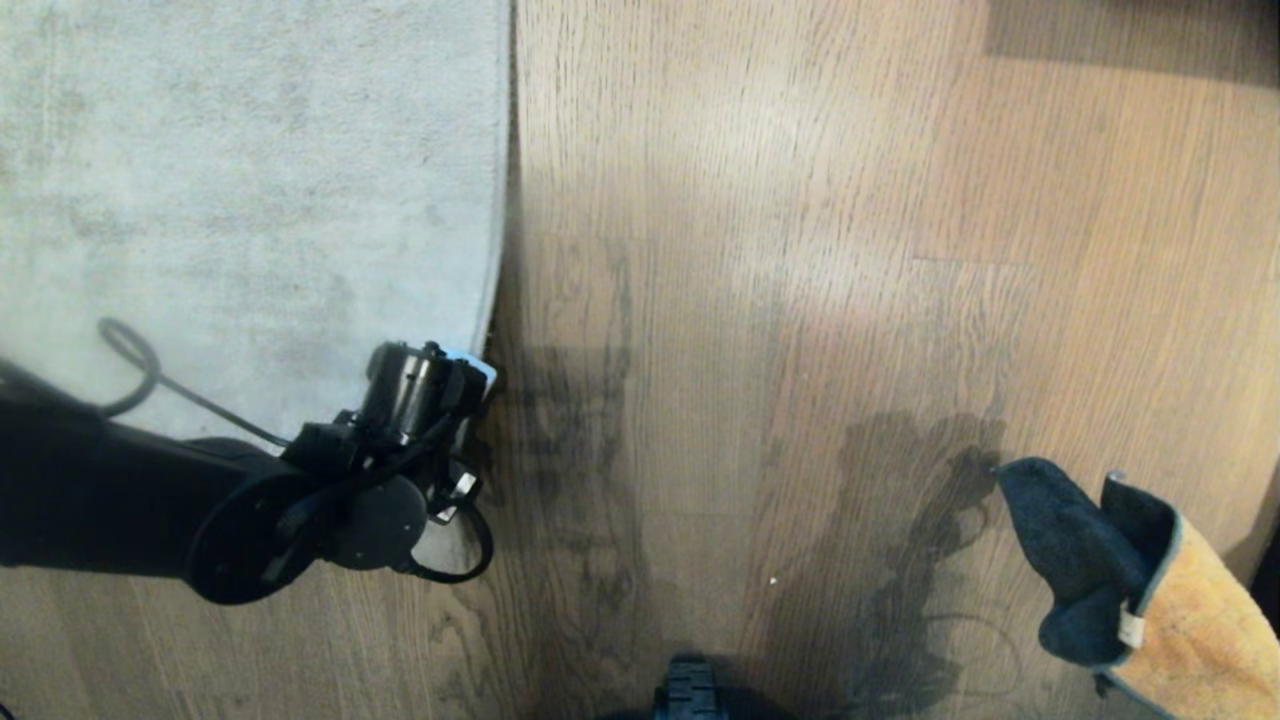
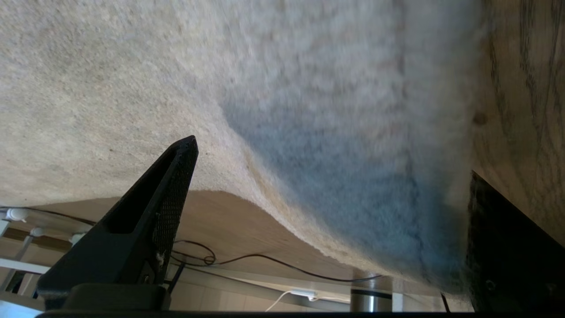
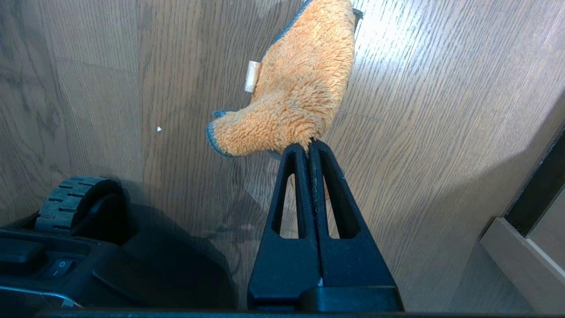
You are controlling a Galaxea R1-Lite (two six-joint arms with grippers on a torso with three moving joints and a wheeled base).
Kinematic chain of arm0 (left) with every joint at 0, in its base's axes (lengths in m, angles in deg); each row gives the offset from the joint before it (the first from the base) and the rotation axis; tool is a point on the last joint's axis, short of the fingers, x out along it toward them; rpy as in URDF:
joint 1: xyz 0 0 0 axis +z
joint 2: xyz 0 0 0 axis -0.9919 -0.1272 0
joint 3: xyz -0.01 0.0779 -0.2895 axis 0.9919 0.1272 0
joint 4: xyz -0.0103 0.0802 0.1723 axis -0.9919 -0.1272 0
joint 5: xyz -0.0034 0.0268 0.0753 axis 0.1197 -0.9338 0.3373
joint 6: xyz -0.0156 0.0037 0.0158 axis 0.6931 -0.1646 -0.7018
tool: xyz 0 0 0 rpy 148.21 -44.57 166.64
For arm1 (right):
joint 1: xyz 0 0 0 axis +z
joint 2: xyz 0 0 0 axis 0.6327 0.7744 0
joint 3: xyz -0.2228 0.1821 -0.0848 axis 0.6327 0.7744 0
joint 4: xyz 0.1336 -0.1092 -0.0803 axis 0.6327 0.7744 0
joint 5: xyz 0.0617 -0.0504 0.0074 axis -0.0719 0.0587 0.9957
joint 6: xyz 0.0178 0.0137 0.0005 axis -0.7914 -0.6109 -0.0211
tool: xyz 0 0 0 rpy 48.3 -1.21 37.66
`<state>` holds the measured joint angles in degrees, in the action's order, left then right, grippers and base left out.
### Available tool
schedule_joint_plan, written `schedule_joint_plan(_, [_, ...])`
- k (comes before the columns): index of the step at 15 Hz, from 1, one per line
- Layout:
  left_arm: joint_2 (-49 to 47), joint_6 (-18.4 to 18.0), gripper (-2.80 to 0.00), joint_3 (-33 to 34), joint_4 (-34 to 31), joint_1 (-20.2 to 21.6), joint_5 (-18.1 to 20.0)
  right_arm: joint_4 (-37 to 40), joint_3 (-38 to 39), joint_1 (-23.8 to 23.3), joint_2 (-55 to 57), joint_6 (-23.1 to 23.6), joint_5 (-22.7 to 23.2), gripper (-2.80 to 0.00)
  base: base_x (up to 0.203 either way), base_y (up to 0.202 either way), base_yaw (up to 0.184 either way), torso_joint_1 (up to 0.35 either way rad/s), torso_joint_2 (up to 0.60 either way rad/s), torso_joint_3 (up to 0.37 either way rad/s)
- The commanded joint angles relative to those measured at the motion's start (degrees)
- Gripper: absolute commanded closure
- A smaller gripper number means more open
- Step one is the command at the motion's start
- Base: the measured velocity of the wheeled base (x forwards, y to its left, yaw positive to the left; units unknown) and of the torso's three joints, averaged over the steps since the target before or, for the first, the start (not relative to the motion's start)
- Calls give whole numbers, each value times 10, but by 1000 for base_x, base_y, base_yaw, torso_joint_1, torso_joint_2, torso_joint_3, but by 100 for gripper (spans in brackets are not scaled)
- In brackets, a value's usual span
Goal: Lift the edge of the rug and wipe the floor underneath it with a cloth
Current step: Lift up the carpet
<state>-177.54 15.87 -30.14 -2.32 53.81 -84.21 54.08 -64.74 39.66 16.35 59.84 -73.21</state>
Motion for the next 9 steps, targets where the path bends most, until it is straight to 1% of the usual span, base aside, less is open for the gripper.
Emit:
schedule_joint_plan(1, [-4, -1, -280, 17, 12, 1, -2, 0, 0, 0, 1, 1, 0, 0, 0, 0, 0, 0, 0, 0])
schedule_joint_plan(4, [-19, -5, -280, 57, 79, 2, -2, 0, 0, 0, 1, 1, 0, 0, 0, 0, 0, 0, 0, 0])
schedule_joint_plan(6, [-27, -14, -280, 72, 118, 6, -14, 0, 0, 0, 1, 1, 0, 0, 0, 0, 0, 0, 0, 0])
schedule_joint_plan(7, [-27, -22, -280, 72, 120, 7, -22, 0, 0, 0, 1, 1, 0, 0, 0, 0, 0, 0, 0, 0])
schedule_joint_plan(9, [-23, -41, -280, 69, 125, 15, -26, 0, 0, 0, 1, 1, 0, 0, 0, 0, 0, 0, 0, 0])
